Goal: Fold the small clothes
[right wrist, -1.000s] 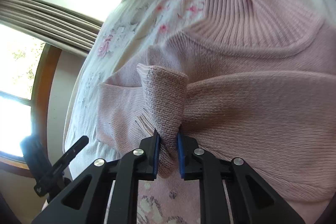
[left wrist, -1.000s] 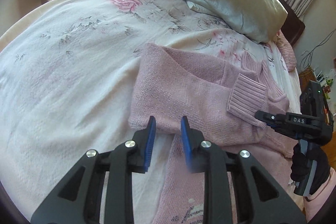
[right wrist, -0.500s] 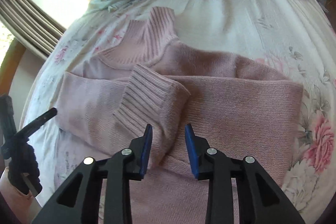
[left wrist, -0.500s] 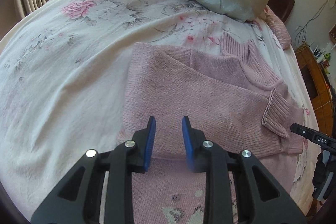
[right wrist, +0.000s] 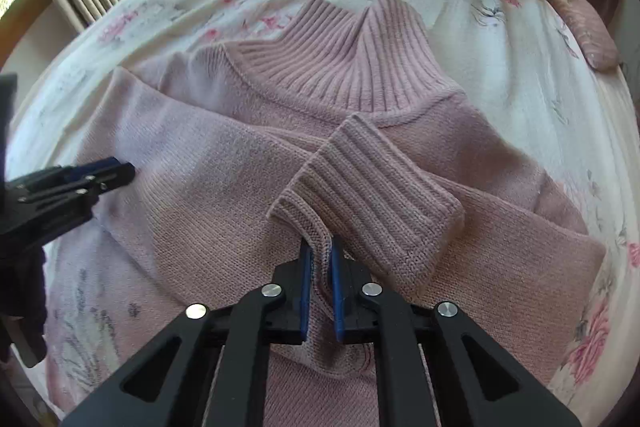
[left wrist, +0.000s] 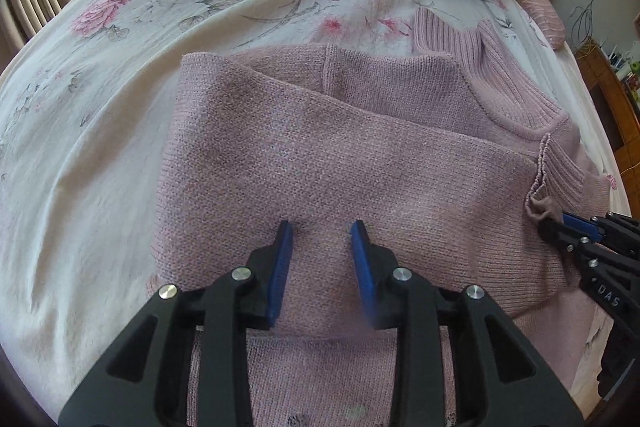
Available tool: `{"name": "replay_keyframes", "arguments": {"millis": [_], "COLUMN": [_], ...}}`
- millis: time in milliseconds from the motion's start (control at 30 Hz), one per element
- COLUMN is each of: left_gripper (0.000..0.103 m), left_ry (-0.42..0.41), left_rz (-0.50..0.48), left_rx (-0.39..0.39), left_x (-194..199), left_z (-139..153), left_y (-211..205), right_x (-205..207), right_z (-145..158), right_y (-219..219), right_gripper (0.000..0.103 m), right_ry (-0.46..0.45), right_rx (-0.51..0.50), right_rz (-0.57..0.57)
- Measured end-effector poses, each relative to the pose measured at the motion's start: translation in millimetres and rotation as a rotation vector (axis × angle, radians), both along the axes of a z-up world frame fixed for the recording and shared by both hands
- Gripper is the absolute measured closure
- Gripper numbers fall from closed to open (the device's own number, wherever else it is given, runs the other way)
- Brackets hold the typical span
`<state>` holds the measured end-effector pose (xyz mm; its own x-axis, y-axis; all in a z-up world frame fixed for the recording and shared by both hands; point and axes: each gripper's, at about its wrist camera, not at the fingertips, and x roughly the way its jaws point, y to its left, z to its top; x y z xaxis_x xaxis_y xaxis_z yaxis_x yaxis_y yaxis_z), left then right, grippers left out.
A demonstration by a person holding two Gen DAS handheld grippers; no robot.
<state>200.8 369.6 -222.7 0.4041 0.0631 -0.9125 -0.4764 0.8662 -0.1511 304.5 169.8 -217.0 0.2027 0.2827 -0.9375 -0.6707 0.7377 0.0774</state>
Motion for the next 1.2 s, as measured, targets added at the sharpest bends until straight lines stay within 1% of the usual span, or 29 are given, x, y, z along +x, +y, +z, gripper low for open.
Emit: {"name": "replay_keyframes", "arguments": {"millis": [167, 233, 267, 333, 367, 433, 467, 533, 567, 600, 633, 667, 733, 800, 933, 1000, 1033, 1067, 1100, 1167, 1200], "left_gripper": [0.071, 0.071, 0.071, 0.072, 0.074, 0.074, 0.074, 0.073, 0.073, 0.072, 0.072, 0.072, 0.072, 0.070, 0.070, 0.072, 0.071, 0.069, 0.065, 0.062, 0.062], "left_ry": [-0.004, -0.005, -0.005, -0.004, -0.013, -0.059, -0.075, -0.086, -0.083, -0.073, -0.060, -0.044, 0.001, -0.005, -0.009, -0.033, -0.059, -0.077, -0.090, -0.106, -0.109], "left_rz": [-0.004, -0.003, 0.000, 0.009, 0.015, 0.013, 0.005, -0.023, -0.041, -0.058, -0.069, -0.076, -0.075, -0.076, -0.089, -0.085, -0.086, -0.091, -0.097, -0.111, -0.117], "left_rx": [0.001, 0.002, 0.001, 0.005, 0.009, 0.013, 0.017, 0.015, 0.016, 0.023, 0.031, 0.037, 0.040, 0.026, 0.027, 0.008, 0.000, 0.003, 0.010, 0.023, 0.029], "left_x": [-1, -1, -1, -2, -3, -4, -3, 2, 5, 8, 10, 12, 12, 10, 10, 11, 13, 17, 25, 47, 59], "left_z": [-1, -1, 1, 5, 10, 22, 27, 32, 32, 30, 27, 22, 7, -2, 1, 11, 18, 24, 30, 39, 42], "left_y": [1, 1, 1, -1, -2, -7, -11, -20, -25, -30, -34, -36, -35, -32, -30, -27, -25, -23, -21, -17, -14], "right_x": [15, 17, 18, 21, 21, 23, 26, 31, 33, 35, 35, 34, 30, 25, 18, 20, 23, 30, 38, 58, 68], "right_z": [35, 43, 43, 37, 34, 26, 21, 11, 6, 1, -2, -6, -15, -20, -12, 1, 9, 15, 21, 28, 31], "right_y": [-66, -98, -112, -138, -148, -161, -165, -169, -168, -168, -168, -168, -169, -170, -164, -164, -162, -160, -153, -132, -119], "right_gripper": [0.094, 0.094, 0.090, 0.075, 0.063, 0.058, 0.052, 0.052, 0.057, 0.069, 0.074, 0.076, 0.077, 0.079, 0.077, 0.073, 0.073, 0.070, 0.064, 0.061, 0.061], "right_ry": [0.046, 0.076, 0.101, 0.132, 0.146, 0.185, 0.214, 0.254, 0.263, 0.267, 0.265, 0.255, 0.214, 0.209, 0.156, 0.124, 0.123, 0.132, 0.144, 0.155, 0.152], "right_rx": [0.173, 0.229, 0.248, 0.265, 0.285, 0.304, 0.324, 0.352, 0.340, 0.309, 0.273, 0.234, 0.110, 0.089, 0.058, 0.096, 0.140, 0.190, 0.232, 0.265, 0.272], "right_rz": [-0.137, -0.191, -0.213, -0.259, -0.264, -0.283, -0.293, -0.326, -0.336, -0.346, -0.353, -0.355, -0.365, -0.340, -0.277, -0.271, -0.263, -0.253, -0.240, -0.209, -0.190]}}
